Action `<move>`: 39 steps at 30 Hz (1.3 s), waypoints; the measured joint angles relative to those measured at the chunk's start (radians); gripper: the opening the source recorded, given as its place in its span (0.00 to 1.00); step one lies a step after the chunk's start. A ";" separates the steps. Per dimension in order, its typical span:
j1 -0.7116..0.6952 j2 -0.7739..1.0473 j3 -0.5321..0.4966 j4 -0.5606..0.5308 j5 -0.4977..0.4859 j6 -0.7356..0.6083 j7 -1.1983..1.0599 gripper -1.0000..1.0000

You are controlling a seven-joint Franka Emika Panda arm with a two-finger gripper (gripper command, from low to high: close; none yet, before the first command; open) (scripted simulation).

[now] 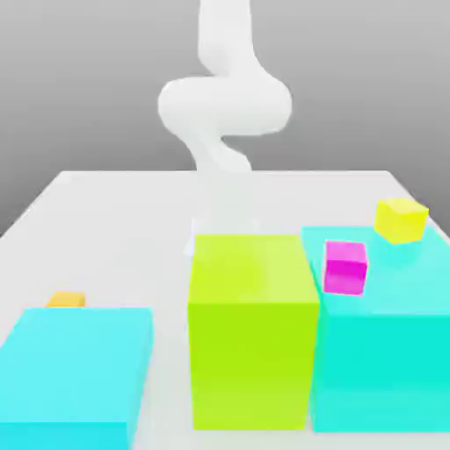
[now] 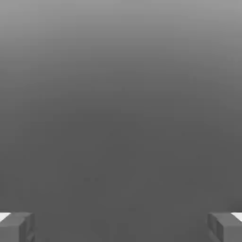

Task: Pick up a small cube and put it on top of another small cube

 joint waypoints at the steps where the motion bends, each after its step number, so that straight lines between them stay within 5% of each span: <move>1: -0.015 0.027 -0.008 -0.016 -0.023 0.016 -0.009 0.50; 14: -0.198 0.345 -0.177 -0.207 -0.212 0.205 -0.177 0.50; 23: -0.280 0.559 -0.361 -0.343 -0.210 0.351 -0.388 0.50; 30: -0.344 0.733 -0.457 -0.454 0.020 0.475 -0.714 0.50; 37: -0.533 0.978 -0.195 -0.425 0.389 0.653 -1.010 0.50; 38: -0.567 1.008 -0.156 -0.419 0.413 0.678 -1.030 0.00; 39: -0.567 1.008 -0.156 -0.419 0.413 0.678 -1.030 0.00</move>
